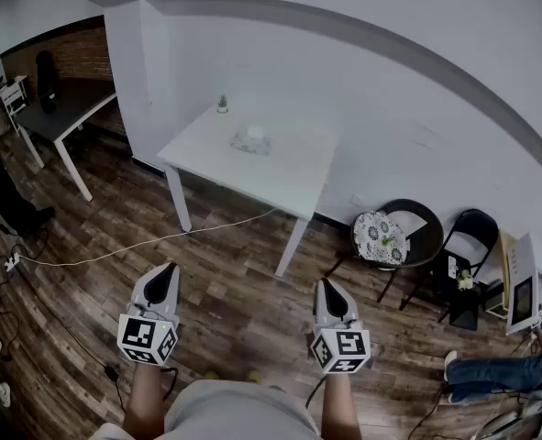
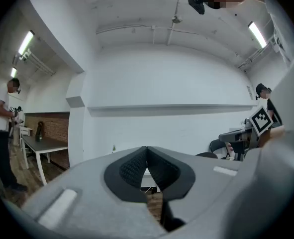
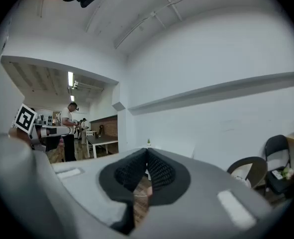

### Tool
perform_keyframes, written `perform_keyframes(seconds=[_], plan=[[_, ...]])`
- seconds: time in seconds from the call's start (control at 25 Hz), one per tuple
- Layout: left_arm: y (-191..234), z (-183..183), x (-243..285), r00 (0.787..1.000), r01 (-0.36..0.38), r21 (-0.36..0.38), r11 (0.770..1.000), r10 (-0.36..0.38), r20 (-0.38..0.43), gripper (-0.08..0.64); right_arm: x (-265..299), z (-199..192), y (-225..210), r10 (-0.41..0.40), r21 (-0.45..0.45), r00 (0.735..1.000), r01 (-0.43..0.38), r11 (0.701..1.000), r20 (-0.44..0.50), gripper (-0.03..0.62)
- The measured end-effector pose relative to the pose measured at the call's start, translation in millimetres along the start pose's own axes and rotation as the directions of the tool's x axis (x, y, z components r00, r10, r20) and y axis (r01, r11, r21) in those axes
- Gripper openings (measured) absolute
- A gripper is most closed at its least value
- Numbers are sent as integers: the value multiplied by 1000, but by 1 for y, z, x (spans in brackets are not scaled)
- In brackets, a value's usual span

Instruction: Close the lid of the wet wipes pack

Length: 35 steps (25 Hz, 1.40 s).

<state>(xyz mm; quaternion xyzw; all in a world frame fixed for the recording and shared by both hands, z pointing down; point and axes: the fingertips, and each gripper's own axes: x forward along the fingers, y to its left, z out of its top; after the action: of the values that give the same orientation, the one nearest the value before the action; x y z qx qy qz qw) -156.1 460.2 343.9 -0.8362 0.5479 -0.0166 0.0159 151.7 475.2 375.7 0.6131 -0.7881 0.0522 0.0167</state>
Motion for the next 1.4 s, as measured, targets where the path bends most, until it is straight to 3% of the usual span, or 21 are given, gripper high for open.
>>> perform_keyframes(seconds=[1.08,1.16,1.4], plan=[[2,1,4,1000,21,16,1000,-21,5,6,3,4,5,14,-13,1000,-14,1000,22,6],[2,-1,5,1000,24,15,1000,-24,2,6,4,2,6,18,-9,1000,-18,1000,17,78],[0,-3,6,1000,30,11,999,-30,-3,6,4,-1,6,11,-10,1000,-11,1000,5,67]])
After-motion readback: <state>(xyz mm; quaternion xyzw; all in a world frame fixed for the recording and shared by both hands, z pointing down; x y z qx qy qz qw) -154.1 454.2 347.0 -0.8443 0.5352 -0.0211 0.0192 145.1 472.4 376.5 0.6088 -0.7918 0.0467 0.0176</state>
